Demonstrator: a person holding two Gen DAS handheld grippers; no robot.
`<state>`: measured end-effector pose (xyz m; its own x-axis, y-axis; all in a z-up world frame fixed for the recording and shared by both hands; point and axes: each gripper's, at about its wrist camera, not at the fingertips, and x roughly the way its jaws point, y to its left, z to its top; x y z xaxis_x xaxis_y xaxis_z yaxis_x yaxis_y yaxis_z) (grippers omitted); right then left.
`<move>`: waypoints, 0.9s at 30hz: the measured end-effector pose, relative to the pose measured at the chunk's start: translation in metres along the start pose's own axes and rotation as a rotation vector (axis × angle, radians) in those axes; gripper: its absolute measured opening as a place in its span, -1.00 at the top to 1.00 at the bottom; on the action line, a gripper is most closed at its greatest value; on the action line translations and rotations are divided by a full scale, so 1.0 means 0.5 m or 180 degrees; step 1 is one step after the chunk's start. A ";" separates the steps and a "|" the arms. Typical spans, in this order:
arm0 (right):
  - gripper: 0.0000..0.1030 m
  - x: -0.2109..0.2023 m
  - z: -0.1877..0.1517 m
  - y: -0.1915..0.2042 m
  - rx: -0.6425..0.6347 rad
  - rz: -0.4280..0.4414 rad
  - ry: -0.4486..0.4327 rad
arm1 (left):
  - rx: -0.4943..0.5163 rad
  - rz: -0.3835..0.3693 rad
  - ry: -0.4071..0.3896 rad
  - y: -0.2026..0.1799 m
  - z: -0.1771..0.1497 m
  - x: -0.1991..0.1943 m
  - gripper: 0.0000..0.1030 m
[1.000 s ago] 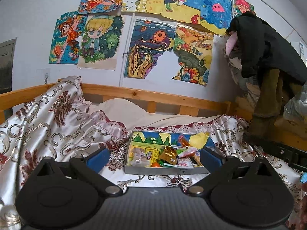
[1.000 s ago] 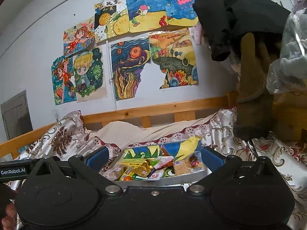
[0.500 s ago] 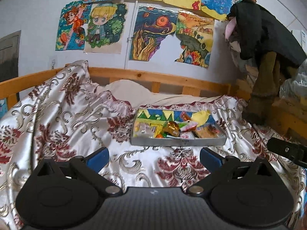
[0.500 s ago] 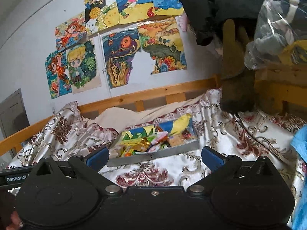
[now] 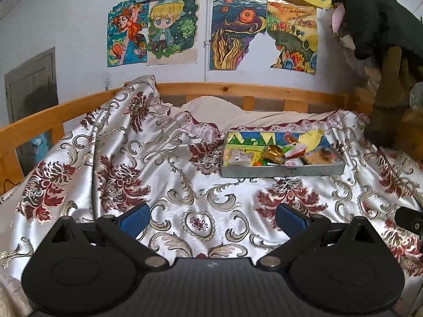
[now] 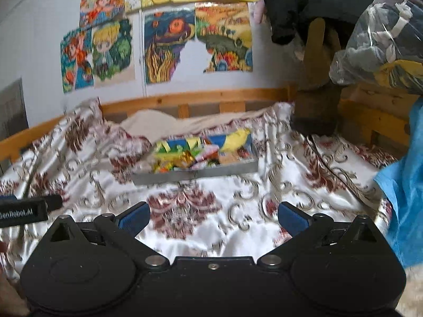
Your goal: Organize snacks
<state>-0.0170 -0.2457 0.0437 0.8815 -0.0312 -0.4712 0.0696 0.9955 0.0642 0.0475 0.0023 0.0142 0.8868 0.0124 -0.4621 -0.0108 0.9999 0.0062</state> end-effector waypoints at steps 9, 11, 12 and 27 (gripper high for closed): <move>-0.99 0.003 -0.007 -0.011 0.0078 -0.0087 0.0080 | 0.0050 0.0034 0.0036 -0.004 -0.013 -0.008 -0.99; -0.99 0.004 -0.008 -0.014 0.0112 -0.0110 0.0100 | 0.0052 0.0039 0.0048 -0.004 -0.015 -0.008 -0.99; -0.99 0.005 -0.008 -0.015 0.0128 -0.0119 0.0114 | 0.0055 0.0042 0.0051 -0.003 -0.015 -0.007 -0.99; -0.99 0.014 -0.010 -0.016 0.0131 -0.0139 0.0196 | 0.0022 0.0056 0.0084 0.001 -0.019 -0.003 -0.99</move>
<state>-0.0139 -0.2534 0.0353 0.8469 -0.0676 -0.5274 0.1276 0.9888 0.0781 0.0417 0.0030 0.0066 0.8740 0.0300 -0.4851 -0.0228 0.9995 0.0207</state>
